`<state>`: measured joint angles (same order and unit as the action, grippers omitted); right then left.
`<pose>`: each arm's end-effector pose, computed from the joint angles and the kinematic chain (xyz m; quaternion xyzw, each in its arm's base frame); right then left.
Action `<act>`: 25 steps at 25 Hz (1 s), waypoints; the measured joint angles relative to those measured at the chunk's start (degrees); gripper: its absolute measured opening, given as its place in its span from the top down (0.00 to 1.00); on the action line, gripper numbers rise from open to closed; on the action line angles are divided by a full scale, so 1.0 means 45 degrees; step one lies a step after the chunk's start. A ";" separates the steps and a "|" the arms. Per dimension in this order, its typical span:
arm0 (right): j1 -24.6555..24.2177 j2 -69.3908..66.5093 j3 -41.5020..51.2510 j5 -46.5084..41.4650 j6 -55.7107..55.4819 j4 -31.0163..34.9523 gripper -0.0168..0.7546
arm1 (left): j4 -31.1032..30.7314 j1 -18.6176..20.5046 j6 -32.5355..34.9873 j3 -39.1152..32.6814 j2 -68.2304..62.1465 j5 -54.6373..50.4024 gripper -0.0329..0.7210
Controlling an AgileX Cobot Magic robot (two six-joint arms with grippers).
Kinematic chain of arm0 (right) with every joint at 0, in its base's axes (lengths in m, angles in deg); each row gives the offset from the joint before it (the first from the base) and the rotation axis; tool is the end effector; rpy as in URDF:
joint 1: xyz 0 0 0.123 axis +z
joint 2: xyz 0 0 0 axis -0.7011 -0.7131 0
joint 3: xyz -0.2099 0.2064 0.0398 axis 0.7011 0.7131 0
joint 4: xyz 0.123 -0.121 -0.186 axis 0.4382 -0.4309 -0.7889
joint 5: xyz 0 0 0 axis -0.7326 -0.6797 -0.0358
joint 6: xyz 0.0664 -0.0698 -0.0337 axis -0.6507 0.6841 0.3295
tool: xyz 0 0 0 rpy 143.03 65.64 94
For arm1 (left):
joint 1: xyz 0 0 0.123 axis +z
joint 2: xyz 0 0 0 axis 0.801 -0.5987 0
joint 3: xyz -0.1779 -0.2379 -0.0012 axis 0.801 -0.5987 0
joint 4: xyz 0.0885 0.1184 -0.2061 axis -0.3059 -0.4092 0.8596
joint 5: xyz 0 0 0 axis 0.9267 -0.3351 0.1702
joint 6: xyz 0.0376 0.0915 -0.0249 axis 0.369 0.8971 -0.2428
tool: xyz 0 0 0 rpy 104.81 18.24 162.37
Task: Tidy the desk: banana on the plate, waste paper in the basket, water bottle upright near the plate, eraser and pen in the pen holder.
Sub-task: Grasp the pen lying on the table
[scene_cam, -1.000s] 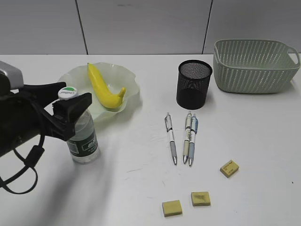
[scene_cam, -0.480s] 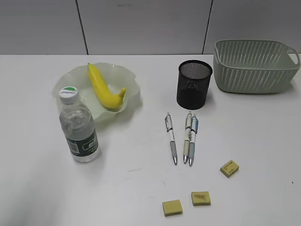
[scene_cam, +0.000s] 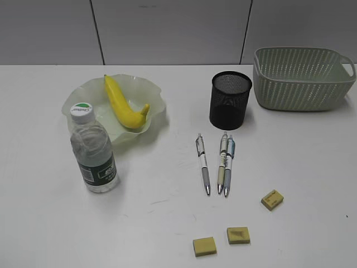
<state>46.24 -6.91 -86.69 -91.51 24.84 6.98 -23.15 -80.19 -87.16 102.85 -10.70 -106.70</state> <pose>0.0126 0.0160 0.2834 -0.0990 0.8609 0.0465 0.4969 0.0015 0.0058 0.2856 0.1554 0.8395 -0.1160 0.5075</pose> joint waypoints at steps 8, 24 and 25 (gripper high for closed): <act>0.0000 -0.6763 -0.0520 0.3067 0.1536 0.2720 0.48 | -0.0016 0.0394 -0.0026 0.0000 0.0743 -0.0058 0.49; 0.4840 -2.2832 -0.8404 0.5163 -0.5972 -0.1004 0.54 | 0.0038 0.3794 -0.0026 -0.0015 0.0743 -0.0055 0.50; 0.4844 -2.3477 -0.8934 0.4931 -0.6059 -0.0802 0.54 | 0.0038 0.3812 -0.0026 -0.0015 0.0743 -0.0055 0.50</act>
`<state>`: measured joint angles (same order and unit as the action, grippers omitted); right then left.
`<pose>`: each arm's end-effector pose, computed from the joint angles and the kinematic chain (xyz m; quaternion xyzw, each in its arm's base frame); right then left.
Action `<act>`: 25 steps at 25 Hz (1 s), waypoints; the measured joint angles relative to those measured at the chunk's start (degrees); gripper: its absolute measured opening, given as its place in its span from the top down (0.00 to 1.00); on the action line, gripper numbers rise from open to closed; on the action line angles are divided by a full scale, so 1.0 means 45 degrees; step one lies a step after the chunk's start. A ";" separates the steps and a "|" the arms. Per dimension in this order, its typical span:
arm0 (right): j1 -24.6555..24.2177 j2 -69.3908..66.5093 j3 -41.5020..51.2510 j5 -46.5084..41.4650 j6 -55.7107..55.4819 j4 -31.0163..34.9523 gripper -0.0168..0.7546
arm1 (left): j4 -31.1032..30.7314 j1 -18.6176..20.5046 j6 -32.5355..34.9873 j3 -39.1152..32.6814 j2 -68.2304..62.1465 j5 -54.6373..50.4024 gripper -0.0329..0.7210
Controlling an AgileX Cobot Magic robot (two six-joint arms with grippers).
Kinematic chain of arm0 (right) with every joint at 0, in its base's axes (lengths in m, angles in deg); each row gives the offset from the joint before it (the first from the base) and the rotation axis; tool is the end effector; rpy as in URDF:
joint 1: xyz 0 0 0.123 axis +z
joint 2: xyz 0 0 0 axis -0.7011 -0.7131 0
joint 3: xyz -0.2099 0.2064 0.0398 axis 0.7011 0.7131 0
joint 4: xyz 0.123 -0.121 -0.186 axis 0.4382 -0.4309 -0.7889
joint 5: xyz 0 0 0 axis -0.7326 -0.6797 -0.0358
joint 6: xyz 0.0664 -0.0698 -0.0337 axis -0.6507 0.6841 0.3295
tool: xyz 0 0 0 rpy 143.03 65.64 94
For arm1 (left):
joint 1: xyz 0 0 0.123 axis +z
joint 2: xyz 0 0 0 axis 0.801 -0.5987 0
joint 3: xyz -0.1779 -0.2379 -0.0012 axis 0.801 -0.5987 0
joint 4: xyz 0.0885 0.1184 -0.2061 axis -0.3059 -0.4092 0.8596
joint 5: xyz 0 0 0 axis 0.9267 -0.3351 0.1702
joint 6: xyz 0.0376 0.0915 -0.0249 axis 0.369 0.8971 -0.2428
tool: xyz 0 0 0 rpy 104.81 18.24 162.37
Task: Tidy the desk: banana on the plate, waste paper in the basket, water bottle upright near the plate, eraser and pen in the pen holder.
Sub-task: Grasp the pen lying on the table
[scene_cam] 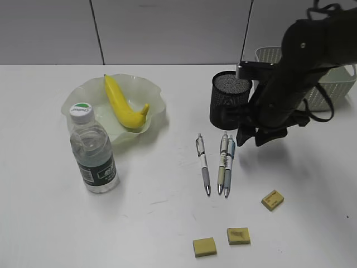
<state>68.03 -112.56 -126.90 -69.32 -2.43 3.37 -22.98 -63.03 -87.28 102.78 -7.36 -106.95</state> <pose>0.3556 0.1625 0.1442 -0.0275 0.9893 0.0844 0.1158 -0.0097 0.0073 0.2845 0.0261 0.8394 -0.0441 0.5410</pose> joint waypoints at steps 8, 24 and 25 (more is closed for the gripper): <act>0.0301 -0.1975 -0.2087 -0.0943 -0.0641 0.0530 0.54 | 0.0013 0.0000 0.0000 0.0000 0.0000 0.0000 0.51; 0.0426 -0.2508 -0.2205 -0.1251 -0.1734 -0.0390 0.55 | 0.0013 0.0040 0.0000 0.0000 0.0000 0.0000 0.55; 0.0462 -0.2537 -0.2205 -0.1209 -0.1747 -0.0377 0.55 | 0.0013 0.0040 0.0000 0.0000 0.0000 0.0000 0.55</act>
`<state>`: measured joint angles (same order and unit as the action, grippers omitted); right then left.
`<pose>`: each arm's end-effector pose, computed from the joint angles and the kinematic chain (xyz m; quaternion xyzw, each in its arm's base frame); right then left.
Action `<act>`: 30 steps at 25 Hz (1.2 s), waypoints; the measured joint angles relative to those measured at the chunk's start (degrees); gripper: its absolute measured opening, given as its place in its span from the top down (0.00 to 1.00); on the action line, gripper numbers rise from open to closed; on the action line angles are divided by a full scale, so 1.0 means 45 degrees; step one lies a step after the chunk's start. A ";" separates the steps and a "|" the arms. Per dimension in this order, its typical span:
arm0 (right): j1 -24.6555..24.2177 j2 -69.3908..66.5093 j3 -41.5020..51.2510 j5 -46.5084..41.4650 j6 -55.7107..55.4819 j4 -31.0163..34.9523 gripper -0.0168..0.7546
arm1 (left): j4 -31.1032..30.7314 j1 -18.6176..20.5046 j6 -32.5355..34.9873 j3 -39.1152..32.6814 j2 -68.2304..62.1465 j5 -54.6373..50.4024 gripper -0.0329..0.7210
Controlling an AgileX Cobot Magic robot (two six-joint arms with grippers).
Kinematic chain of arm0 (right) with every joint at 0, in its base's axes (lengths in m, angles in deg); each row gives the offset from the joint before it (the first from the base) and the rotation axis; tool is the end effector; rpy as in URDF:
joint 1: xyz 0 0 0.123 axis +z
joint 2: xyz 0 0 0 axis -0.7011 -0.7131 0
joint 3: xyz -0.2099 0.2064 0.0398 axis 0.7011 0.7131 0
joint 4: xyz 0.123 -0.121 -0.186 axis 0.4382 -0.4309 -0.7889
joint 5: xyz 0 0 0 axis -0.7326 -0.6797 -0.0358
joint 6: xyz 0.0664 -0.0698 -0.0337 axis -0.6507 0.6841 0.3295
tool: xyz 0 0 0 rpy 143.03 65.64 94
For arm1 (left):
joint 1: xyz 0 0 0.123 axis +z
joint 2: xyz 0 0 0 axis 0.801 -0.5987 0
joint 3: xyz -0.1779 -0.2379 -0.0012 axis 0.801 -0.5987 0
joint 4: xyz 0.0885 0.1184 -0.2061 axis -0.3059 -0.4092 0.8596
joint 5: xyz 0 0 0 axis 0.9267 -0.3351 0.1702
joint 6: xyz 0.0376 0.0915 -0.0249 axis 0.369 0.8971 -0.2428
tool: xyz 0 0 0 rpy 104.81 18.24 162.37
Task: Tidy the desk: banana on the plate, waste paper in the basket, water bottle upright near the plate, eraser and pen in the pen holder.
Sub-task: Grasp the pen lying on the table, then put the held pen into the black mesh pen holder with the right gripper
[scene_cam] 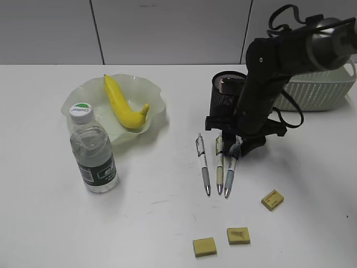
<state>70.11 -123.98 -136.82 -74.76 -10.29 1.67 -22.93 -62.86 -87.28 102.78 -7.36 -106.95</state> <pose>0.3789 0.1881 0.1012 0.0106 0.9965 0.0607 0.0573 -0.0097 0.0072 0.2845 0.0249 0.8395 -0.0438 0.5410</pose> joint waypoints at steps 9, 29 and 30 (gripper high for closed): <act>0.0024 -0.0021 -0.0070 -0.0249 -0.0028 -0.0191 0.80 | 0.0000 0.0000 0.0000 0.0000 0.0000 0.0000 0.55; -0.0581 0.5083 0.2198 1.2909 0.0969 -0.5421 0.80 | 0.0000 0.0000 0.0000 0.0000 0.0000 0.0000 0.55; -0.0701 0.4681 0.2198 1.3271 0.1228 -0.5292 0.80 | 0.0000 0.0000 0.0000 0.0000 0.0000 0.0000 0.55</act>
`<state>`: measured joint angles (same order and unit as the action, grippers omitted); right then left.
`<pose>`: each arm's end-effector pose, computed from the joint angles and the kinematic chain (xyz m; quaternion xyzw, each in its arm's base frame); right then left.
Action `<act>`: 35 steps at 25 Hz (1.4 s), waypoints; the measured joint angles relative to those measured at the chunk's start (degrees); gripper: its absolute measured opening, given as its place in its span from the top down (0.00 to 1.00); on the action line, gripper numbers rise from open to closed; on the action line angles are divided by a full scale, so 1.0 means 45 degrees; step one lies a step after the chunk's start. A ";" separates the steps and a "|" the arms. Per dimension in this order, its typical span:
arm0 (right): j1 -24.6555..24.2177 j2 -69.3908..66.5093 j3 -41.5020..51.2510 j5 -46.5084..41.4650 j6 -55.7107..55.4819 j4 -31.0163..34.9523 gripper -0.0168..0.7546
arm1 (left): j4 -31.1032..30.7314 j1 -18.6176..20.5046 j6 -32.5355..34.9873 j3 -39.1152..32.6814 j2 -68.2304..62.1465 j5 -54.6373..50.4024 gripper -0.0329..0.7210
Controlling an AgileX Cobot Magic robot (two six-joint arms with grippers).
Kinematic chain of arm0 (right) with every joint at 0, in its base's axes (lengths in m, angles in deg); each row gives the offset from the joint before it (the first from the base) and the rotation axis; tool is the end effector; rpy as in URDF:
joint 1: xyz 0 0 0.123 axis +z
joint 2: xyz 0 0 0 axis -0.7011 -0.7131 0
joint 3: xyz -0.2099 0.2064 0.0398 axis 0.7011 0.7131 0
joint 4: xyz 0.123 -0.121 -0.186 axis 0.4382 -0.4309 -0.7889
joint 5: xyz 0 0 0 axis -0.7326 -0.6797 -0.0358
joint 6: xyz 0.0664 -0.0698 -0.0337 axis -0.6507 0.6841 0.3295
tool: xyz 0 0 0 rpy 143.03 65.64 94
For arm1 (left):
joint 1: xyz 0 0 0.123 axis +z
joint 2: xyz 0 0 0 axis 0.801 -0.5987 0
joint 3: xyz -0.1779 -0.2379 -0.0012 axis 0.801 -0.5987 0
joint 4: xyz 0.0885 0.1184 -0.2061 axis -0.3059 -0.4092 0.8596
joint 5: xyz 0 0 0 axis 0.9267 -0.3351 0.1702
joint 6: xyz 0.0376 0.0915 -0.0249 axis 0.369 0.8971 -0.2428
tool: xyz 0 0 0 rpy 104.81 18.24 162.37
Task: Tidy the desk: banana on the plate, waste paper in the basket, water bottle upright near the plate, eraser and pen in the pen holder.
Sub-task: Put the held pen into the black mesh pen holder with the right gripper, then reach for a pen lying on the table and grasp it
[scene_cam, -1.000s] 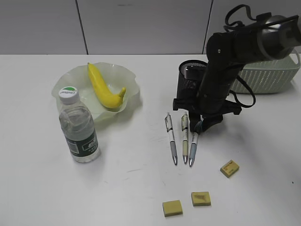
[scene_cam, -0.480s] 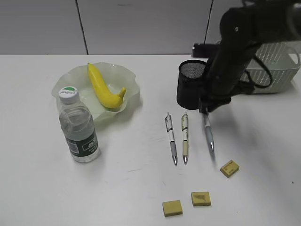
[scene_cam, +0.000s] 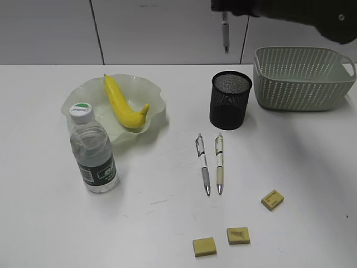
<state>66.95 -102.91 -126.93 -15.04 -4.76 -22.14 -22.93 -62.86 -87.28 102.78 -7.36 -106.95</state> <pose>0.4006 0.1762 0.2817 -0.1818 0.7503 0.1601 0.6151 -0.0097 0.0072 0.2845 0.0249 0.8395 -0.0438 0.5410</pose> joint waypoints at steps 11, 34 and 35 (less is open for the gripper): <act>-0.0604 -0.2298 0.0126 -0.0459 0.0813 0.1264 0.59 | -0.0011 0.0000 0.0000 0.0000 0.0000 0.0000 0.55; -0.0593 1.9160 0.7510 -1.8589 0.1103 0.2035 0.48 | 0.2776 0.0000 0.3070 0.1125 -0.6676 0.3134 0.44; -0.0593 2.0360 0.7710 -1.8820 0.1105 0.2203 0.48 | 0.3671 0.0000 0.3988 0.1391 -0.7444 0.3440 0.40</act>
<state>64.29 -11.29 -92.23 -99.73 0.21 -12.23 -6.41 -62.86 -69.34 109.04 -40.85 -91.47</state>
